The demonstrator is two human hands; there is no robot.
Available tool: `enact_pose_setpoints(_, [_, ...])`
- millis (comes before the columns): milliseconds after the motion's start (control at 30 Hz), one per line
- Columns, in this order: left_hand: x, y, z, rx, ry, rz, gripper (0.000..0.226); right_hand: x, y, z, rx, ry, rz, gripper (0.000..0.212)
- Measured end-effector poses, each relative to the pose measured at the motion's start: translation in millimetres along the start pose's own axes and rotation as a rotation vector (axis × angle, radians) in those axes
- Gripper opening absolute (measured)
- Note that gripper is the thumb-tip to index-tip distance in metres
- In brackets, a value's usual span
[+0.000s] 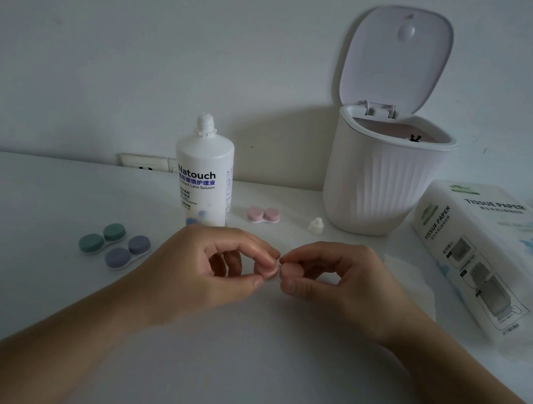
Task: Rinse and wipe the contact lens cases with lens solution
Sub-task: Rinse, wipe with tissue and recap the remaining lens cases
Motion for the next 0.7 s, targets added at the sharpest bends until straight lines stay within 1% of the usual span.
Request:
enact_pose_setpoints(67, [-0.4, -0.6, -1.8, -0.048, 0.007, 0.041, 0.03, -0.3, 0.4, 0.1, 0.002, 0.0, -0.003, 0.022])
enact_pose_setpoints(133, [-0.5, -1.1, -2.4, -0.079, -0.002, 0.085, 0.046, -0.4, 0.6, -0.3, 0.005, 0.009, -0.005, 0.022])
enact_pose_setpoints(167, [-0.3, -0.9, -2.0, -0.08, -0.016, 0.09, 0.049, -0.2, 0.6, -0.4, 0.005, 0.013, -0.006, 0.022])
enact_pose_setpoints(267, [0.4, -0.6, 1.0, -0.005, -0.085, 0.113, 0.04, 0.4, 0.7, -0.7, -0.003, 0.017, -0.001, 0.022])
enact_pose_setpoints(367, [-0.7, 2.7, 2.2, 0.044, -0.127, 0.143, 0.039, -0.2, 0.8, -0.7, -0.011, 0.02, 0.008, 0.022])
enact_pose_setpoints(433, [-0.7, 1.7, 2.0, 0.039, -0.111, 0.146, 0.035, -0.2, 0.4, -0.9, -0.008, 0.02, 0.011, 0.023])
enact_pose_setpoints(500, [-0.1, -1.5, 0.5, 0.026, -0.05, 0.119, 0.028, 0.0, -0.1, -0.7, -0.003, 0.016, 0.017, 0.024])
enact_pose_setpoints(533, [-0.1, -2.3, -0.6, 0.016, -0.014, 0.11, 0.028, -0.2, -0.1, -0.5, 0.002, 0.015, 0.021, 0.024])
enact_pose_setpoints(600, [-1.0, -1.0, -3.0, 0.002, 0.033, 0.122, 0.04, -0.6, 0.3, -0.4, 0.014, 0.015, 0.027, 0.024])
enact_pose_setpoints(667, [-1.1, 1.1, -4.2, -0.001, 0.029, 0.146, 0.049, -0.5, 0.5, -0.7, 0.013, 0.022, 0.031, 0.022])
enact_pose_setpoints(700, [-0.6, 1.7, -3.9, -0.001, 0.006, 0.155, 0.05, -0.3, 0.6, -0.9, 0.009, 0.023, 0.032, 0.021])
Point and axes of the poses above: each hand's wrist, its own x-axis towards the middle knuckle, its own z-axis out of the back of the hand, y = z × x, the point moved 3 cm from there along x, towards the middle knuckle, and after that the axes turned 11 degrees about y, right-handed, at the moved point
